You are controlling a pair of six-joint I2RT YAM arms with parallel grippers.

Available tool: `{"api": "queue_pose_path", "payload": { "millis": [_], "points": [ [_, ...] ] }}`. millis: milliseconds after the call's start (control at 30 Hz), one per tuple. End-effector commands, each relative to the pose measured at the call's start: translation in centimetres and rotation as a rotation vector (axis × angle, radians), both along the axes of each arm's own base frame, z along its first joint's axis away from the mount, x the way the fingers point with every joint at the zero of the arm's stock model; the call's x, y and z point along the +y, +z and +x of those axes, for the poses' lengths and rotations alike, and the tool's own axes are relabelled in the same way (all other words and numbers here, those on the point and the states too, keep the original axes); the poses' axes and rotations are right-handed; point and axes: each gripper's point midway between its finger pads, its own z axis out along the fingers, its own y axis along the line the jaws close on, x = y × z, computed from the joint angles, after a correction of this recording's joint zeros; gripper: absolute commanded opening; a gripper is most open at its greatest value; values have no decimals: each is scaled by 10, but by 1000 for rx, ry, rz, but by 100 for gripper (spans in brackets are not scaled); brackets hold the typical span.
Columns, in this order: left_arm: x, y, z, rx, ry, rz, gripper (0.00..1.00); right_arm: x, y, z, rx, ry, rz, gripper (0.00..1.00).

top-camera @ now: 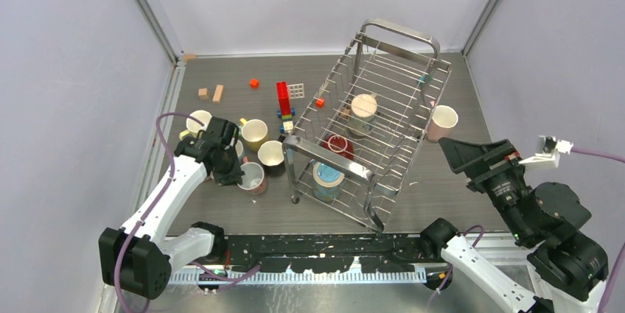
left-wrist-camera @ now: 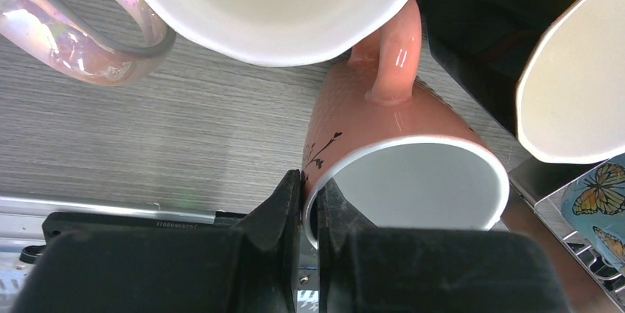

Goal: Unload the cups from the dish rack
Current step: Place the cup at the center of the board.

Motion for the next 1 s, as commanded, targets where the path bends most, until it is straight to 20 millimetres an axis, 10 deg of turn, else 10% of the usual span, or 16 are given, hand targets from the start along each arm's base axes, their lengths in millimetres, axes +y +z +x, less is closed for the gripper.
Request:
{"api": "queue_pose_path", "payload": {
  "millis": [0,200,567,967],
  "points": [
    [-6,7,14,-60,2,-38,9,-40,-19,-9,42,-163,-31,100],
    [-1,6,15,-53,13,-8,9,-45,-54,-13,122,-183,-53,100],
    [10,7,13,-51,42,49,13,4,-118,6,245,-51,8,100],
    [6,2,13,-30,49,30,22,34,-147,25,292,12,31,100]
  ]
}}
